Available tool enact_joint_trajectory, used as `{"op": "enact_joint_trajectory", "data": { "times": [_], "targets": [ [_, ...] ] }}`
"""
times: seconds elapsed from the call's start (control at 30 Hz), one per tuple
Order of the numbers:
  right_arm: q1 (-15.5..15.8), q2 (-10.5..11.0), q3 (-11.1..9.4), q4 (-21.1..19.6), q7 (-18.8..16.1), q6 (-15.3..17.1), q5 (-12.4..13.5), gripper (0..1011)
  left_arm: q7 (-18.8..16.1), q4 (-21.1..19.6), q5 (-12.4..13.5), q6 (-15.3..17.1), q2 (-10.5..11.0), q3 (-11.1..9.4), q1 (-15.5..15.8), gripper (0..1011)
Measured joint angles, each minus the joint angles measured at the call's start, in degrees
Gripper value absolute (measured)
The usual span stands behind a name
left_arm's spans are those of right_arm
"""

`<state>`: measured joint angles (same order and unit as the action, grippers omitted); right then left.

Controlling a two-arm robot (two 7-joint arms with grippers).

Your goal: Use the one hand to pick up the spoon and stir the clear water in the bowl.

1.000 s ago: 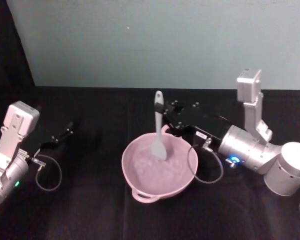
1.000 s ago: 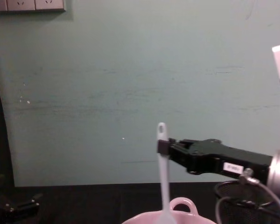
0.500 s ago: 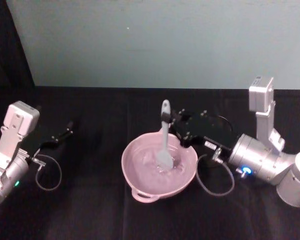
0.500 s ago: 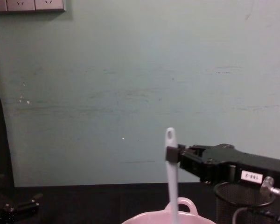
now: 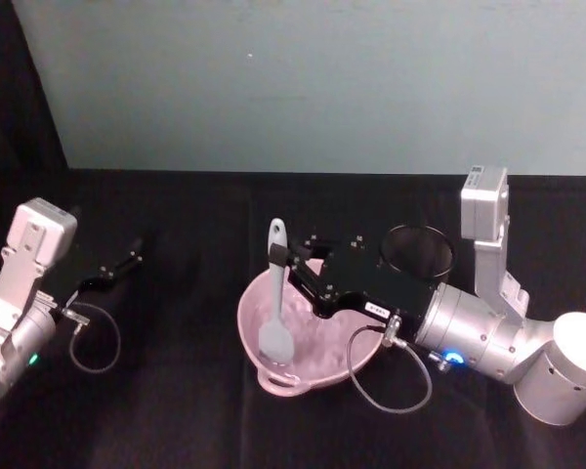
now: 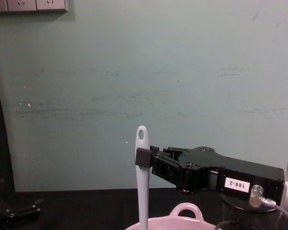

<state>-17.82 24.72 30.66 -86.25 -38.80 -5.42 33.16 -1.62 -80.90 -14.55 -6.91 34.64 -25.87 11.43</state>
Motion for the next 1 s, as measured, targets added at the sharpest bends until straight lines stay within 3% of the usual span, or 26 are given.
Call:
{"op": "enact_joint_trajectory", "data": {
  "times": [0.5, 1.0],
  "targets": [
    [-2.20, 0.74, -1.33, -1.73, 0.60, -0.49, 1.35, 110, 0.00, 0.00, 0.00, 0.00, 0.00, 0.00, 0.00, 1005],
    [-5.95, 3.73, -3.86, -5.12, 1.86, 2.09, 2.79, 110, 0.00, 0.00, 0.00, 0.00, 0.00, 0.01, 0.00, 1005]
  ]
}}
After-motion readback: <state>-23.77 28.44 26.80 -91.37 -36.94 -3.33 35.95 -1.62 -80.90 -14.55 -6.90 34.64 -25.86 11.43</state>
